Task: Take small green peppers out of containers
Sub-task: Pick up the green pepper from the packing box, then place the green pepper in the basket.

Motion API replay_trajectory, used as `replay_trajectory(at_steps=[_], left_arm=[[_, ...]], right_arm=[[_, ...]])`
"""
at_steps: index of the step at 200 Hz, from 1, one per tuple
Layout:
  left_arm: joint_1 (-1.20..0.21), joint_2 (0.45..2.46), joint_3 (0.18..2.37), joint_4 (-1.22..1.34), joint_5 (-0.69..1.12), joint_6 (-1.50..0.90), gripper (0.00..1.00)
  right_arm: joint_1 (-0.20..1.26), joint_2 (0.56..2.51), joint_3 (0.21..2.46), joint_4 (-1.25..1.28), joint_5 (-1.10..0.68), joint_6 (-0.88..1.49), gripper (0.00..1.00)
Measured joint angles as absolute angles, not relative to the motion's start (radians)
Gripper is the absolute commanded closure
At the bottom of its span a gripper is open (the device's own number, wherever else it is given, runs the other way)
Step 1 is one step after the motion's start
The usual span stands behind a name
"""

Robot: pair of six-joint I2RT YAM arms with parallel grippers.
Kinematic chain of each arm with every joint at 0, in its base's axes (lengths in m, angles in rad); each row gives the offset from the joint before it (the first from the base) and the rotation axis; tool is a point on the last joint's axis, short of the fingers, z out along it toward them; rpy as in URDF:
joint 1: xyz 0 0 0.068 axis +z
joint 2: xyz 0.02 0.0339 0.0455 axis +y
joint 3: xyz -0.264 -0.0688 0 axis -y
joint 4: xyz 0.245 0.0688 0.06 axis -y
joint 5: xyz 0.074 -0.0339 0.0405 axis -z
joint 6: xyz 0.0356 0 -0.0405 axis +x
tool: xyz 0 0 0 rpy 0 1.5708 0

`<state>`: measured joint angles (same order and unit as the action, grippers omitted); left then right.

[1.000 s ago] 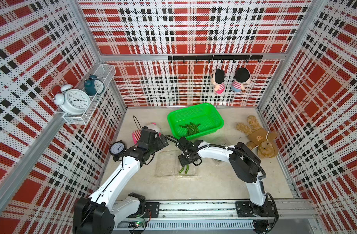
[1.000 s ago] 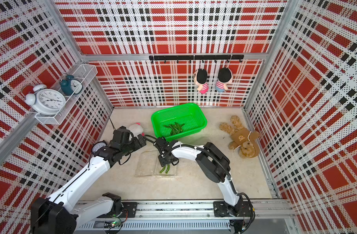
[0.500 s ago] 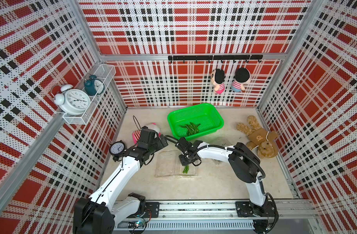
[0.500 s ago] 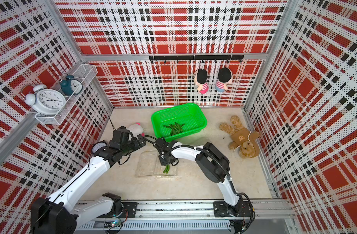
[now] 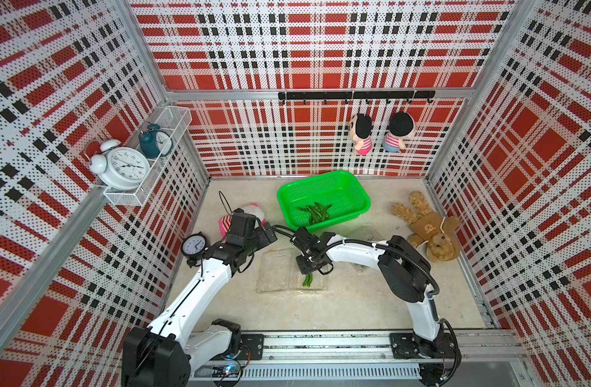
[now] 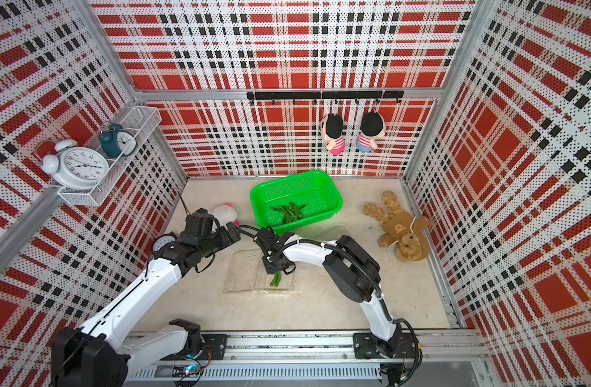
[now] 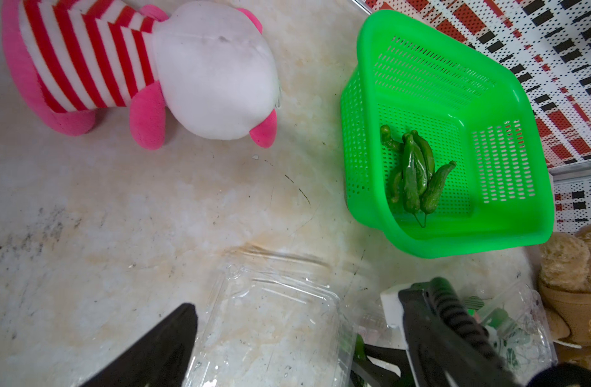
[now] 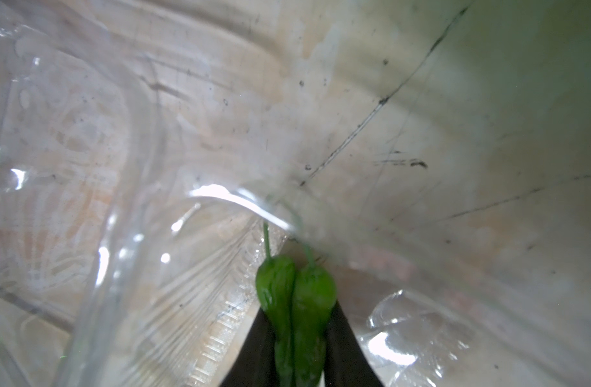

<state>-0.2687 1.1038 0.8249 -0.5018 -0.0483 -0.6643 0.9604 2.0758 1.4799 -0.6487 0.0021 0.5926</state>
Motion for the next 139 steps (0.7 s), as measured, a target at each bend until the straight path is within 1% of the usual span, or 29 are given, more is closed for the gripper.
replay_trajectory(at_steps=[70,109,139], left_arm=[[-0.267,1.104,0.824,-0.502,-0.049,-0.661,0.02],[-0.264,1.104,0.824,-0.502,-0.051,-0.661,0.02],[-0.264,1.104,0.824,-0.501,-0.052,-0.661,0.02]], right_arm=[[0.960,2.004,1.506,-0.741,0.014,0.589,0.79],[0.956,1.951,1.656,-0.834,0.052,0.561,0.79],[0.920,1.941,1.833,-0.888,0.065,0.514,0.79]])
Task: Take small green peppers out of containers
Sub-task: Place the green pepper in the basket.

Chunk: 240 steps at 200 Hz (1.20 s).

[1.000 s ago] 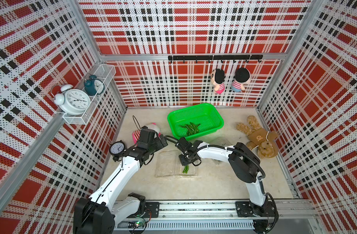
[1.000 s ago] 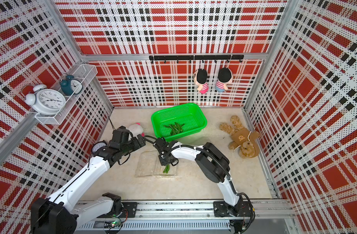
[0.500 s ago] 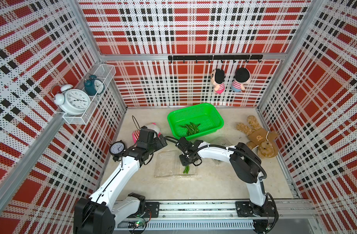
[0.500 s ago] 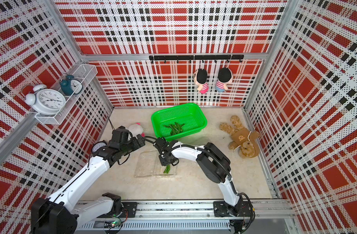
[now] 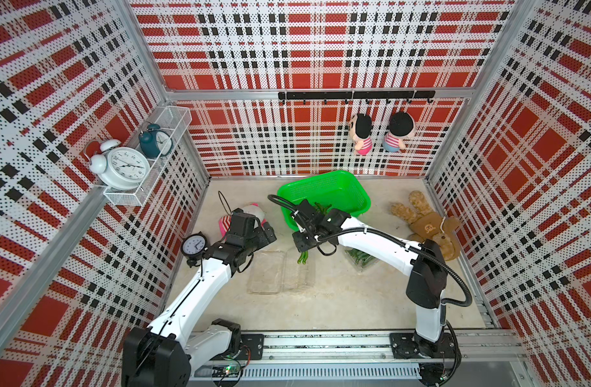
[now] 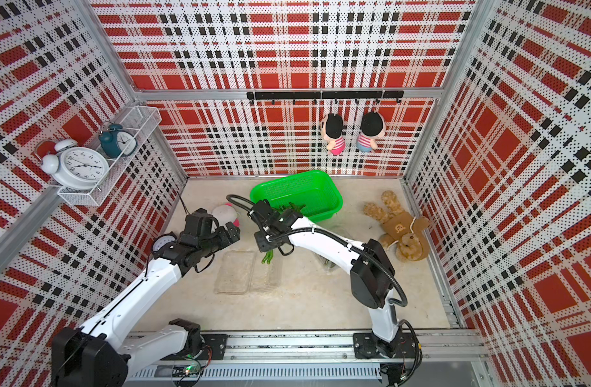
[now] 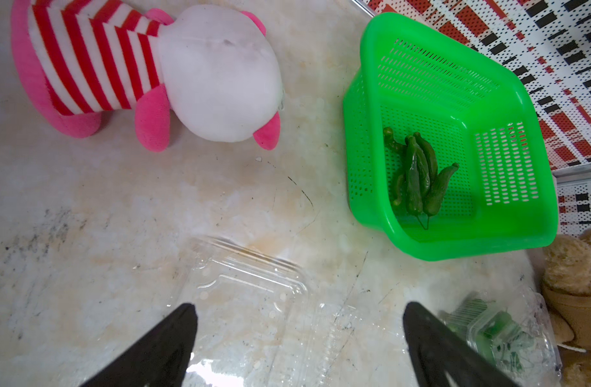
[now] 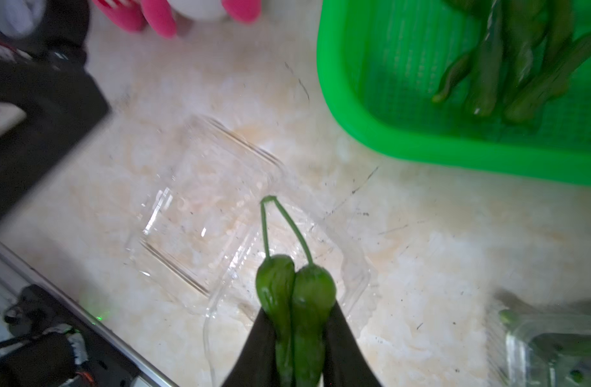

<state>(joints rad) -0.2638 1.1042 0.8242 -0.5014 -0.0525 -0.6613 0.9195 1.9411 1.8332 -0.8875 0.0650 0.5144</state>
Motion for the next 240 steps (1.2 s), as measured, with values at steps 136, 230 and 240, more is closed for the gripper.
replay_trajectory(at_steps=[136,230,240], left_arm=[[-0.264,1.106,0.825,-0.524,-0.057,-0.661,0.02],[-0.263,1.118,0.841,-0.537,-0.057,-0.660,0.02],[-0.264,1.123,0.852,-0.538,-0.057,-0.658,0.02]], right_arm=[[0.563,2.480,2.273,-0.803,-0.022,0.427,0.79],[0.568,2.434,2.208,-0.772,-0.014,0.419,0.32],[0.568,2.384,2.192,-0.789,-0.016,0.419,0.31]])
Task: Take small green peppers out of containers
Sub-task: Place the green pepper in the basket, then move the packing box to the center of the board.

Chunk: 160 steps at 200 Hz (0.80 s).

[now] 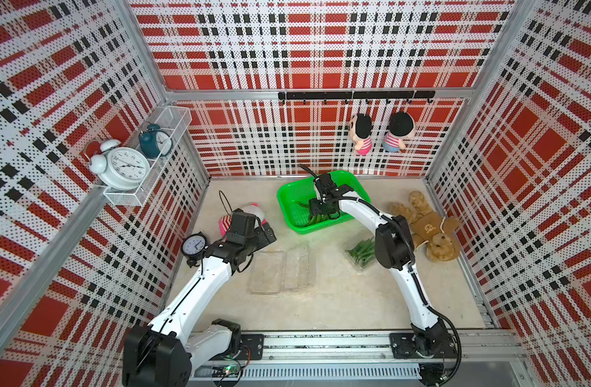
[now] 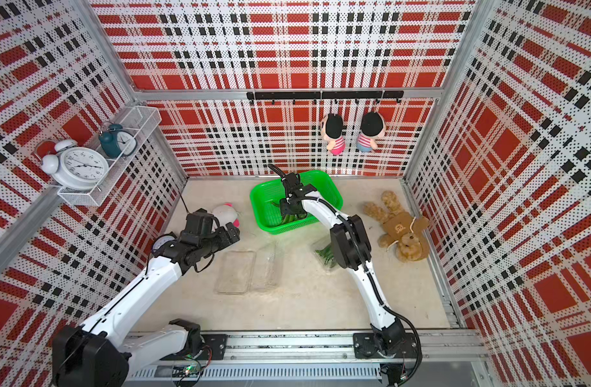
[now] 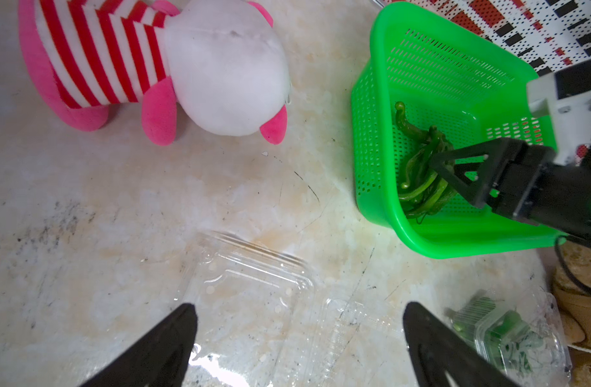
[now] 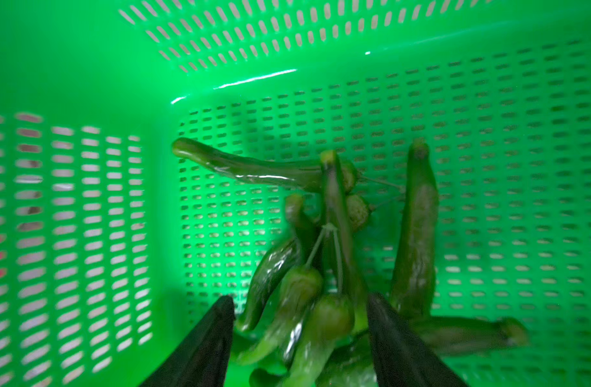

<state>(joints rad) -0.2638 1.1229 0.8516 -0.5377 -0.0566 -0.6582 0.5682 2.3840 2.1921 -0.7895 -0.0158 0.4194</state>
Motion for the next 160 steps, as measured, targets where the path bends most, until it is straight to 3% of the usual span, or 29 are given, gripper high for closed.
replay_trajectory(at_steps=[40,80,112,133,160], left_arm=[[-0.337,1.157,0.907,-0.541,-0.060,-0.635,0.02],[-0.617,1.249,1.052,-0.561,-0.073,-0.599,0.01],[-0.792,1.374,1.111,-0.566,-0.067,-0.586,0.18],[-0.801,1.420,1.048,-0.564,-0.052,-0.600,0.33],[-0.787,1.451,0.979,-0.572,-0.042,-0.606,0.39]], right_arm=[[0.567,2.033,2.055,-0.832,-0.076,0.429,0.28],[0.565,1.619,1.669,-0.803,-0.113,0.490,0.25],[0.527,1.526,1.386,-0.793,-0.119,0.562,0.25],[0.475,1.526,1.267,-0.793,-0.123,0.599,0.25],[0.435,1.526,1.237,-0.785,-0.132,0.625,0.24]])
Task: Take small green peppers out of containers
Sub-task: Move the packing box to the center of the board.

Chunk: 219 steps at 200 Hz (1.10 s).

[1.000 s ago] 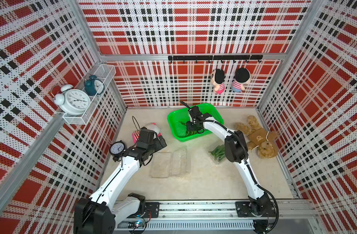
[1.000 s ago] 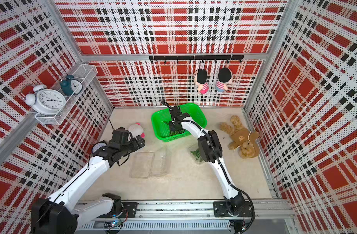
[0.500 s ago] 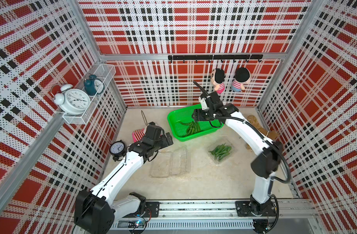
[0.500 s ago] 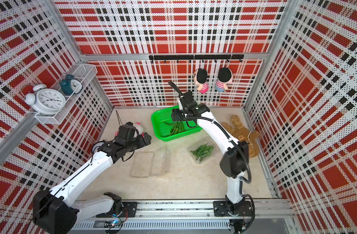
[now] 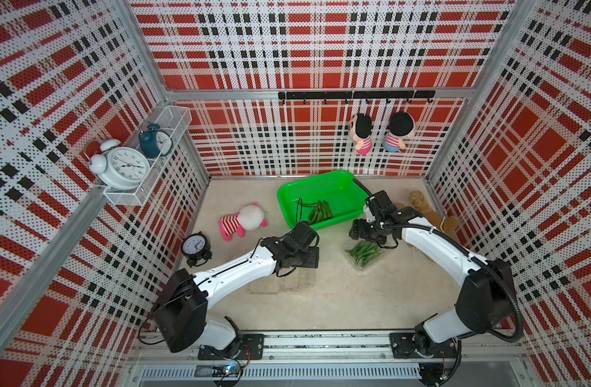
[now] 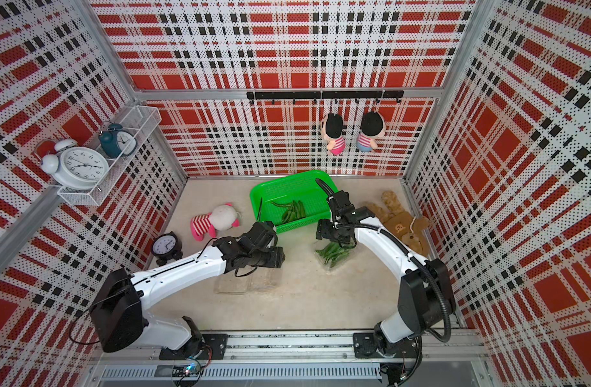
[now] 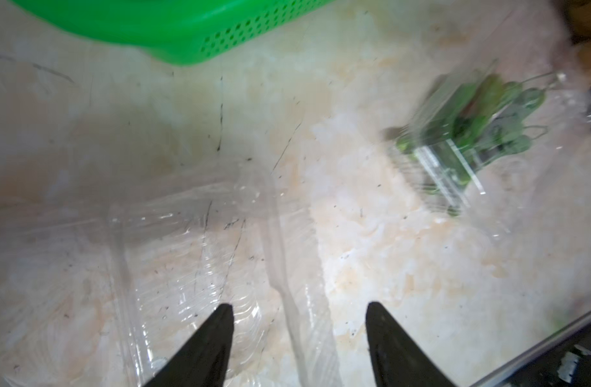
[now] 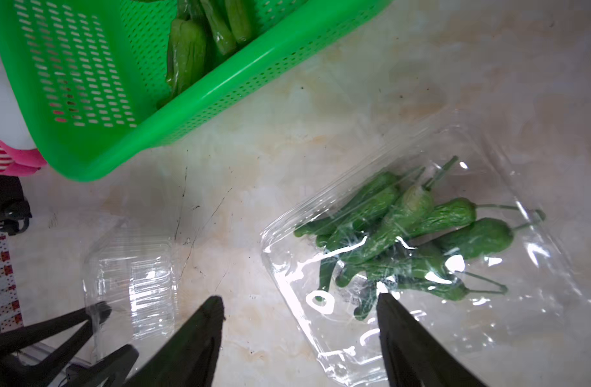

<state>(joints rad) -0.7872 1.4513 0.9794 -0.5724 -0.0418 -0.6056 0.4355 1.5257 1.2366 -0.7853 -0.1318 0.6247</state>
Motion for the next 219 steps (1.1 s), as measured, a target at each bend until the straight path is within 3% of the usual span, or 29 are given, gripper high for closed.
replay_trajectory(at_steps=[39,79,100,107,111,123,178,219], left_arm=[[-0.741,1.469,0.928,-0.569,-0.040,-0.628,0.42],[-0.575,1.414,0.811,-0.592,-0.052,-0.654,0.39],[-0.498,1.371,0.806,-0.616,-0.067,-0.643,0.22],[-0.479,1.359,0.809,-0.619,-0.069,-0.636,0.13],[-0.472,1.353,0.811,-0.621,-0.069,-0.632,0.00],[-0.460,1.345,0.826,-0.628,-0.069,-0.612,0.02],[-0.563,1.312,0.969,-0.670,-0.168,-0.552,0.01],[-0.590,1.257,1.051,-0.681,-0.226,-0.554,0.02]], right_arm=[[0.436,1.529,1.261,-0.761,-0.139,0.623,0.24],[0.435,1.552,1.261,-0.758,-0.130,0.616,0.24],[0.429,1.564,1.263,-0.763,-0.117,0.605,0.20],[0.422,1.570,1.268,-0.768,-0.109,0.599,0.15],[0.416,1.574,1.272,-0.771,-0.107,0.599,0.12],[0.391,1.590,1.289,-0.783,-0.091,0.587,0.00],[0.237,1.747,1.440,-0.810,-0.015,0.464,0.01],[0.220,1.911,1.496,-0.812,0.011,0.373,0.06]])
